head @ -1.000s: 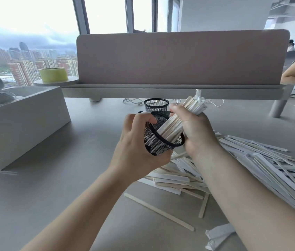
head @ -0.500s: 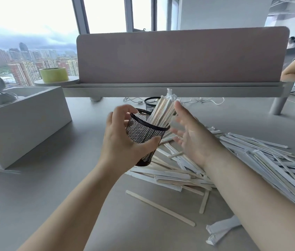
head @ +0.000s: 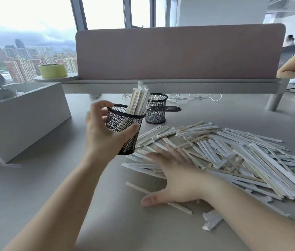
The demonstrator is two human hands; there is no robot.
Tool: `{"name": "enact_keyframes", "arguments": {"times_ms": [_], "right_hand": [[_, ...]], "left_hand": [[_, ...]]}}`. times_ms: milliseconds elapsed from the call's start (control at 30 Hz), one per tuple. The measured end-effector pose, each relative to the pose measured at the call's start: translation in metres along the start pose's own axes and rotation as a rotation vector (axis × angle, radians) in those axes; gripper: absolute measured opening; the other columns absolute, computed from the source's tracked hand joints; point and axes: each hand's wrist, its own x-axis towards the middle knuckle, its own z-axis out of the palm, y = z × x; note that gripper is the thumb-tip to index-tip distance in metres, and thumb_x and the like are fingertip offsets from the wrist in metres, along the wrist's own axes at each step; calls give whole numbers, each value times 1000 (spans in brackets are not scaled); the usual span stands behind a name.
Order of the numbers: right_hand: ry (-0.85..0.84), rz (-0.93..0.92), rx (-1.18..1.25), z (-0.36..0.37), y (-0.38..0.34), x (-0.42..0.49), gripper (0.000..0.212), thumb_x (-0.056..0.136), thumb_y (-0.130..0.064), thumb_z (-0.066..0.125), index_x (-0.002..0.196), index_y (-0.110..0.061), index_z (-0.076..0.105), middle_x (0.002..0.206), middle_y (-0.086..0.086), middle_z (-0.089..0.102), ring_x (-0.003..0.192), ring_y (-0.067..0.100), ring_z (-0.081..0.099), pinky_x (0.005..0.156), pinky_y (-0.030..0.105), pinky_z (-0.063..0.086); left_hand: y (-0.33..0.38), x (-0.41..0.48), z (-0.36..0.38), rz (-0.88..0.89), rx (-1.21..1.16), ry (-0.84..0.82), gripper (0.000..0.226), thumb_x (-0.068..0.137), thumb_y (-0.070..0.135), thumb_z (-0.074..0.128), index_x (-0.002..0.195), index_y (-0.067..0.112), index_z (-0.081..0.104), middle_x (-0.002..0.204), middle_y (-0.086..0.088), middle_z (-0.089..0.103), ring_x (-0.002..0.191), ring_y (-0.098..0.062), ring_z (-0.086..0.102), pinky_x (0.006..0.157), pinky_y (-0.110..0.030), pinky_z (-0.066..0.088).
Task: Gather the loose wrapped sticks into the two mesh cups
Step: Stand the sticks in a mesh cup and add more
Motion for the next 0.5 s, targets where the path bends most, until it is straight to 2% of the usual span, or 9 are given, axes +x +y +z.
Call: {"name": "enact_keyframes", "arguments": {"times_ms": [133,300,433,500], "right_hand": [[75,104,-28,-3,14,7,105,66,-84,50,150,-37,5,162,-7,-10,147,21,-18,118,44,-9],[146,293,21,-10,26,12,106,68,-78,54,151,-31,7,162,-2,-8,148,27,-12,119,47,-2],[174,368,20,-18,32,13,103,68,-76,55,149,-24,18,159,1,18,146,27,12,115,45,17],[175,381,-6,-19,31,12,98,69,-75,55,145,-22,25,152,2,28,142,27,17,110,44,23]], "left_hand": [[0,-2,2,-6,-2,-29,63,50,36,84,91,56,40,125,-2,50,105,-9,56,93,-42,52],[0,-2,3,-8,-11,-21,63,50,36,84,91,58,40,124,-2,51,107,-11,56,93,-44,52],[2,-2,2,-26,-41,-9,62,50,35,84,89,58,42,124,-3,52,107,-12,57,92,-46,53],[3,-3,3,-46,-66,-7,61,50,34,84,89,56,42,124,-3,52,105,-10,57,90,-47,54]]}}
